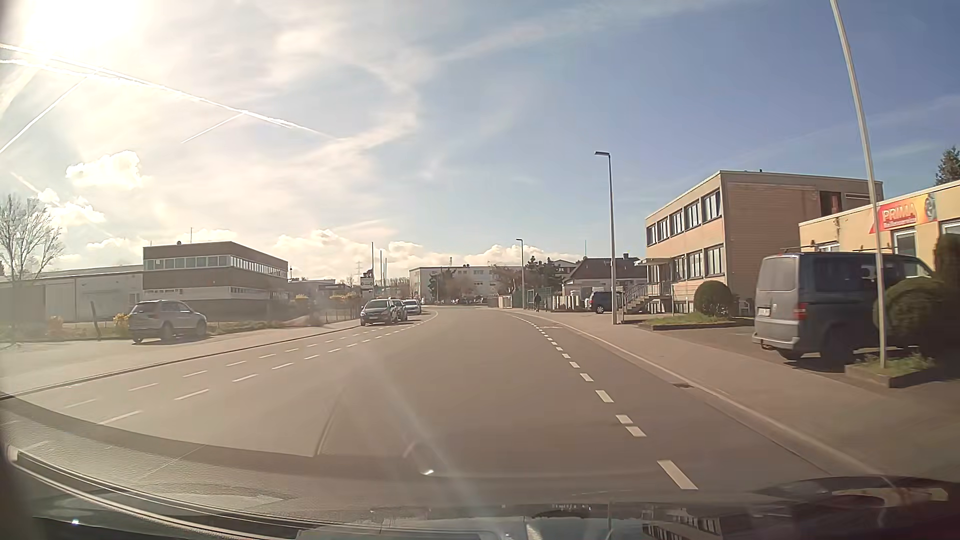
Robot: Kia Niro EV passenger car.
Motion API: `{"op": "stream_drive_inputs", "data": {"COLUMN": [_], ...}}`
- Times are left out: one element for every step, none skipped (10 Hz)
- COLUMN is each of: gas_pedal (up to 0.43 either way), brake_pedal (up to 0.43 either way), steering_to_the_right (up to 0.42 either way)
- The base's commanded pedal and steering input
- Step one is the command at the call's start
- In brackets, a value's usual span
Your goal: Follow the waypoints while adhering to traffic rules and regulations
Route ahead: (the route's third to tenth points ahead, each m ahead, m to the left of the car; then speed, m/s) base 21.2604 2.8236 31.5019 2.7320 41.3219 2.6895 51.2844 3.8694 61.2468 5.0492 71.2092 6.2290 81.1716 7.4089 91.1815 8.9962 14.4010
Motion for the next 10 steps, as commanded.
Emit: {"op": "stream_drive_inputs", "data": {"gas_pedal": [0.169,0.169,0.169,0.169,0.169,0.169,0.169,0.169,0.169,0.169], "brake_pedal": [0.000,0.000,0.000,0.000,0.000,0.000,0.000,0.000,0.000,0.000], "steering_to_the_right": [-0.003,-0.003,-0.003,-0.003,-0.004,-0.004,-0.005,-0.006,-0.006,-0.007]}}
